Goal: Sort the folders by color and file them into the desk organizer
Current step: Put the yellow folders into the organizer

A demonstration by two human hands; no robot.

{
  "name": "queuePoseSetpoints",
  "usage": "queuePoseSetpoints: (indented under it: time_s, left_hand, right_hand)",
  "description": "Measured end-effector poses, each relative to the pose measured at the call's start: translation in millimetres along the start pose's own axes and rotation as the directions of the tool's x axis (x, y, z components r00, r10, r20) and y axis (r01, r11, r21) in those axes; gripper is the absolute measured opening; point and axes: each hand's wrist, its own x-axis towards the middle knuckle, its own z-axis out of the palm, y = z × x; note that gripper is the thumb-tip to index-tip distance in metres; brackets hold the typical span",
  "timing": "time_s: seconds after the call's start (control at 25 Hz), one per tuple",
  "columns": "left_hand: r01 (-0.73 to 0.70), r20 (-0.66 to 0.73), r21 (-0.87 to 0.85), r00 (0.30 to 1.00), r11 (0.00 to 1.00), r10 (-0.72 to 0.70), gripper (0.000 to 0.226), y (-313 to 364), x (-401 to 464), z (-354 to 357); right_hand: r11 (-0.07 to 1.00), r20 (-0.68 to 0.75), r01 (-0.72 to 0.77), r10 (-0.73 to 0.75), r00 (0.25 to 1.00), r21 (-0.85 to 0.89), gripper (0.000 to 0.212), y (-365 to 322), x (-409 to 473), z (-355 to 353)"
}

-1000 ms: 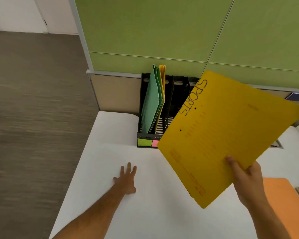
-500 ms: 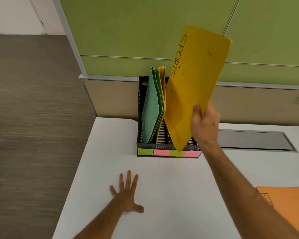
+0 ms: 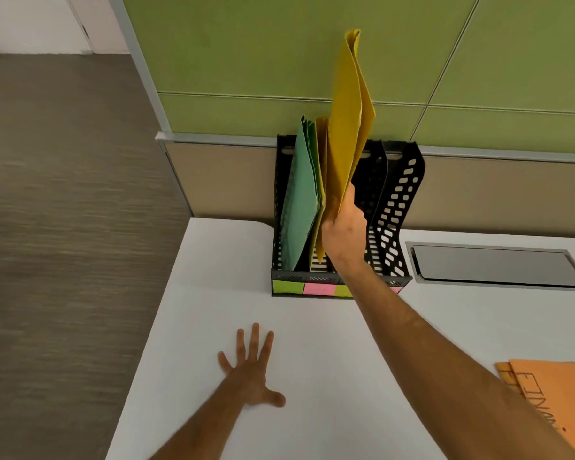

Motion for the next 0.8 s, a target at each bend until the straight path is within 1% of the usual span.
queuePoseSetpoints:
  time_s: [0.12,0.16,0.24,0.32,0.36,0.44,0.48,0.52,0.6,0.72,0.8]
  left_hand:
    - [-0.002,-0.004,0.01,1.0,1.0,0.002,0.144,0.7,0.2,-0.5]
    - [-0.002,-0.005,0.011,1.0,1.0,0.002,0.144,0.5,1.0,-0.6]
    - [-0.005,-0.009,0.01,1.0,1.0,0.005,0.144,0.1,2.6,0.9]
    - [-0.005,-0.02,0.014,1.0,1.0,0.006,0.144,-1.5,4.1,3.8]
    - [-0.008,-0.028,0.018,1.0,1.0,0.008,0.144,-2.8,5.0,5.1]
    - [-0.016,-0.042,0.016,0.999,1.0,0.017,0.144,-3.5,6.1,6.2]
    - [-0.022,-0.047,0.009,0.999,1.0,0.023,0.143,-3.6,5.8,6.3]
    - [-0.03,-0.058,0.002,0.998,1.0,0.03,0.143,-4.0,4.7,7.3]
    - [-0.041,-0.103,-0.001,0.994,0.999,0.041,0.138,-6.2,-0.3,11.9]
    - [-0.041,-0.163,0.003,0.986,0.999,0.041,0.122,-7.5,-17.4,29.2]
    - [-0.044,-0.168,-0.003,0.985,0.999,0.043,0.119,-4.2,-32.8,40.0]
  right_hand:
    - [0.999,0.15,0.002,0.005,0.989,-0.043,0.047,29.1,-11.6,17.1]
    - [0.997,0.221,-0.01,0.026,0.975,-0.073,0.043,40.0,-17.7,22.6]
    - [0.982,0.323,-0.064,0.12,0.939,-0.179,0.039,62.1,-28.8,30.8]
    - [0.956,0.347,-0.104,0.199,0.917,-0.274,0.038,76.9,-34.0,33.6]
    - [0.953,0.357,-0.113,0.213,0.91,-0.282,0.035,81.2,-34.3,33.9]
    - [0.964,0.401,-0.134,0.219,0.889,-0.23,0.03,82.9,-34.5,32.4]
    - [0.972,0.431,-0.159,0.219,0.875,-0.171,0.032,82.1,-36.9,30.2]
    - [0.977,0.451,-0.185,0.213,0.867,-0.106,0.039,82.1,-42.5,25.9]
    - [0.977,0.441,-0.208,0.206,0.874,-0.045,0.055,83.6,-62.9,10.9]
    - [0.98,0.383,-0.188,0.197,0.903,-0.061,0.058,100.3,-115.4,-18.2]
    - [0.974,0.386,-0.197,0.224,0.895,-0.108,0.058,114.2,-156.5,-36.4]
